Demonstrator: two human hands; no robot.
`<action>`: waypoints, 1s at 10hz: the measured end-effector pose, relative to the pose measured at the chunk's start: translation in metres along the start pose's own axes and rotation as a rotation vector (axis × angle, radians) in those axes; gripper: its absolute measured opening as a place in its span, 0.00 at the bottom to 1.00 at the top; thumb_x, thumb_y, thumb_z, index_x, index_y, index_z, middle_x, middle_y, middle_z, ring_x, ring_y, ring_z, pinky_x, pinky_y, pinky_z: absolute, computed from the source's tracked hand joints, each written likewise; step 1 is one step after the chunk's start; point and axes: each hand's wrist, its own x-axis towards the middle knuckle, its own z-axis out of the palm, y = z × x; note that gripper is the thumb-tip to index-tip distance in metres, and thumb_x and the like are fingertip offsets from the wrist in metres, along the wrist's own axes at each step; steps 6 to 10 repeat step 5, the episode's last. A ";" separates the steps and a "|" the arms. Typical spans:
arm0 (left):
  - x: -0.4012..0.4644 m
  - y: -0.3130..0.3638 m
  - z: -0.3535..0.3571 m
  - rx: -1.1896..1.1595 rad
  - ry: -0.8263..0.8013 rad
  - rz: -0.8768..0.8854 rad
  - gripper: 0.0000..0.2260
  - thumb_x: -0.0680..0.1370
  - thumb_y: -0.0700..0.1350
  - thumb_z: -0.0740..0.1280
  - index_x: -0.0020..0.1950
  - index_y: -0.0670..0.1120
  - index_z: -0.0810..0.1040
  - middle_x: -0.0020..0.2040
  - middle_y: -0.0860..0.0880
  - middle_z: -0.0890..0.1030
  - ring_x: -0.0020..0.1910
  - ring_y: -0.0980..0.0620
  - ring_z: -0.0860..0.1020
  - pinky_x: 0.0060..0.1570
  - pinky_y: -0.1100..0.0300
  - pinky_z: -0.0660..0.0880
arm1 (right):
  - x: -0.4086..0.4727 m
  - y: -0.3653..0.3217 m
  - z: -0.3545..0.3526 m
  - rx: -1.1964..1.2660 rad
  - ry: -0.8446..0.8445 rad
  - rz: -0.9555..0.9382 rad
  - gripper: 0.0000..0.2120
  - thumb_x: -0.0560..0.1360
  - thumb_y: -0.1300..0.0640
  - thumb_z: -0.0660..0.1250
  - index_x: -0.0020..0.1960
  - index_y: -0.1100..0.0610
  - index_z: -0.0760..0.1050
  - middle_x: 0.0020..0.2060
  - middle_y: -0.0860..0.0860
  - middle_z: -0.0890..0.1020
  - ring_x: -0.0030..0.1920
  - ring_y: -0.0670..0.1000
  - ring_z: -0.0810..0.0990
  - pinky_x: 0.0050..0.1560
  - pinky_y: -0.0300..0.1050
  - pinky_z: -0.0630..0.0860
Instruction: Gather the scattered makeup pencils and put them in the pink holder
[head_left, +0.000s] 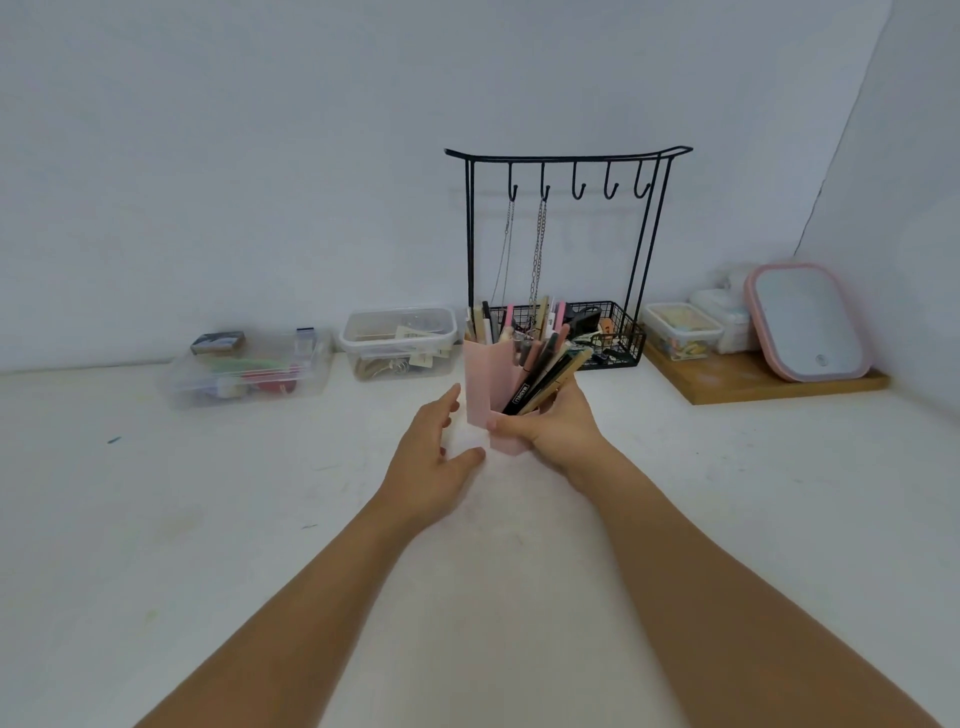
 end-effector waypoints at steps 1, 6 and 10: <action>0.004 -0.004 0.000 0.124 -0.034 -0.024 0.30 0.79 0.43 0.69 0.80 0.48 0.64 0.75 0.51 0.70 0.73 0.52 0.69 0.71 0.57 0.65 | 0.009 -0.003 -0.007 0.003 -0.009 0.049 0.40 0.60 0.65 0.84 0.66 0.52 0.70 0.56 0.47 0.84 0.55 0.47 0.83 0.54 0.48 0.81; 0.037 -0.004 0.008 -0.023 0.019 -0.205 0.16 0.78 0.44 0.70 0.66 0.52 0.77 0.58 0.57 0.78 0.65 0.52 0.75 0.66 0.53 0.72 | 0.048 -0.007 -0.038 -0.071 0.012 0.213 0.42 0.63 0.63 0.82 0.71 0.56 0.65 0.63 0.53 0.79 0.58 0.53 0.79 0.56 0.49 0.78; 0.037 -0.004 0.008 -0.023 0.019 -0.205 0.16 0.78 0.44 0.70 0.66 0.52 0.77 0.58 0.57 0.78 0.65 0.52 0.75 0.66 0.53 0.72 | 0.048 -0.007 -0.038 -0.071 0.012 0.213 0.42 0.63 0.63 0.82 0.71 0.56 0.65 0.63 0.53 0.79 0.58 0.53 0.79 0.56 0.49 0.78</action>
